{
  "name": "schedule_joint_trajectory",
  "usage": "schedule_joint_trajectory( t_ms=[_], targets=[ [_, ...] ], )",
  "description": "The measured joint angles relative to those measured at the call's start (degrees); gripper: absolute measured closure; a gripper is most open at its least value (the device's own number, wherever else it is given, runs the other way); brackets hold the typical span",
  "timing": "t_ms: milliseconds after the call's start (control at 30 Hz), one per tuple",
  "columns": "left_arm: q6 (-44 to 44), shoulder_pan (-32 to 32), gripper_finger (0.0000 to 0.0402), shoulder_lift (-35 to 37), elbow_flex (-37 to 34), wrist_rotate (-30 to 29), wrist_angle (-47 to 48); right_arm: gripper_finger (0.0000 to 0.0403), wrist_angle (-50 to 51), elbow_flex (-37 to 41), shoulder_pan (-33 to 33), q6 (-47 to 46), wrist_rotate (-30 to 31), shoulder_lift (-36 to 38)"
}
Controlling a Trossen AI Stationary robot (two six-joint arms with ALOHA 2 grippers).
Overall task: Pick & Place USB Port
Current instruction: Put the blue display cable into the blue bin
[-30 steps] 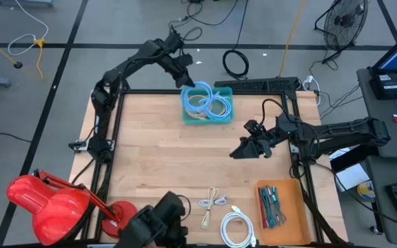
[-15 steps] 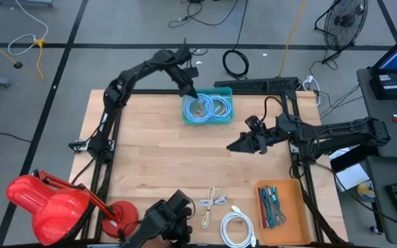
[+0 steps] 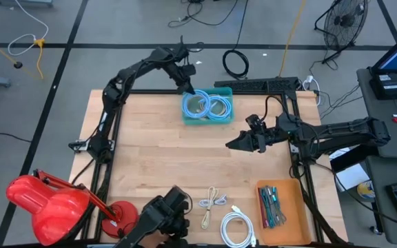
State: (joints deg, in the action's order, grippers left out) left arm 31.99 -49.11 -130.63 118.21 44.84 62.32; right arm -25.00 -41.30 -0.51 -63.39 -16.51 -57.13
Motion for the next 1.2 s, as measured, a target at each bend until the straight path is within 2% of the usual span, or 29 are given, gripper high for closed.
schedule_joint_trajectory(
  t_ms=[333,467,933,1200],
  targets=[
    [0.4,2.5,0.0391,-5.2,0.0,-1.1,1.7,0.0261,0.0,0.0,0.0,-0.4,0.0,0.0],
    [0.4,3.7,0.0391,-5.8,0.0,-6.5,0.6,0.0261,0.0,0.0,0.0,-0.4,0.0,0.0],
    [-0.2,3.4,0.0390,-5.4,1.5,-19.8,-0.1,0.0261,0.0,-0.1,0.0,-0.4,0.0,0.0],
    [-1.2,4.3,0.0337,-5.5,5.4,-22.6,-0.3,0.0261,0.0,-0.1,0.0,-0.3,-0.1,0.0]
  ],
)
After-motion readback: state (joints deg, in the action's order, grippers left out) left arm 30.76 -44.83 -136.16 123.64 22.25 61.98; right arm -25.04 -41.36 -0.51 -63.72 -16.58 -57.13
